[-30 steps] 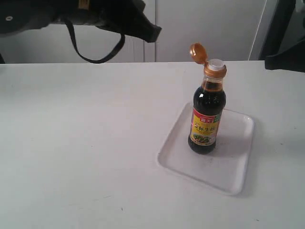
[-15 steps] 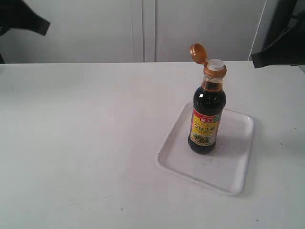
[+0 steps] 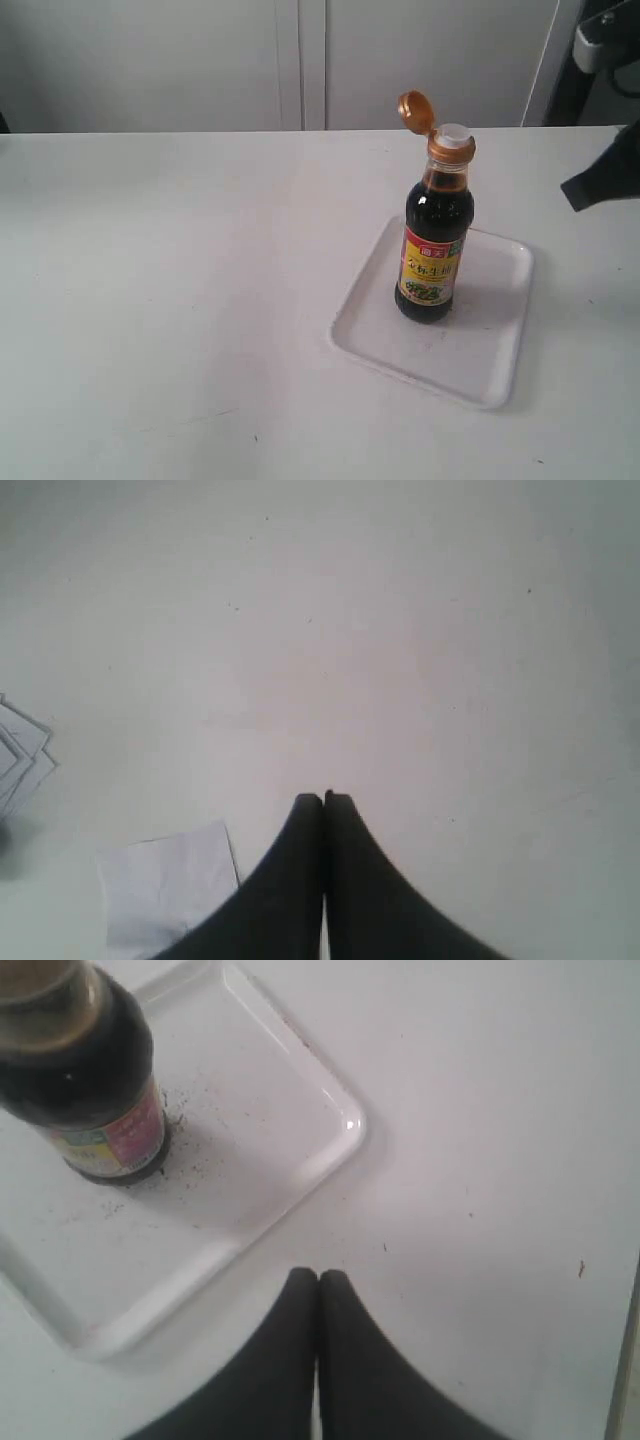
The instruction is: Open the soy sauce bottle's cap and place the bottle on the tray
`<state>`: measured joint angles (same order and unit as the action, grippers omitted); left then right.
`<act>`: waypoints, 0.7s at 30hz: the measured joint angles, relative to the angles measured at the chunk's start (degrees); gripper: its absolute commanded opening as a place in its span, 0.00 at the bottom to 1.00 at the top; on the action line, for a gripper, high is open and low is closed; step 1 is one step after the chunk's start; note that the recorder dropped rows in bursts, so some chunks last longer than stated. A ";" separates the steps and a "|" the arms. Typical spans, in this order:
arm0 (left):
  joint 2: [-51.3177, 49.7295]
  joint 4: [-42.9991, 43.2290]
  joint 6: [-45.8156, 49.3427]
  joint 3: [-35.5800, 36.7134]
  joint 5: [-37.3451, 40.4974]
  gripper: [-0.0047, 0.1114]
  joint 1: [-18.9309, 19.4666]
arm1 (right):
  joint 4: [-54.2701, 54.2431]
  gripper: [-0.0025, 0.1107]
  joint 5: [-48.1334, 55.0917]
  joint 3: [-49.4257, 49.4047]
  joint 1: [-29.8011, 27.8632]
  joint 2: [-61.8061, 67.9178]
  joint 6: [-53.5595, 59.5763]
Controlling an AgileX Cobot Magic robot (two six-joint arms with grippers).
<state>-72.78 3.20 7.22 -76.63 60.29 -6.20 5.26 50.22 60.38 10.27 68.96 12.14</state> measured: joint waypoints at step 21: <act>28.35 -5.30 0.38 23.18 -16.45 0.04 0.29 | -0.67 0.02 -14.65 -16.47 0.00 -26.40 -6.46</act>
<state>-44.43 -2.10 7.59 -53.45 43.84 -5.91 4.60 35.57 43.91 10.27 42.55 5.68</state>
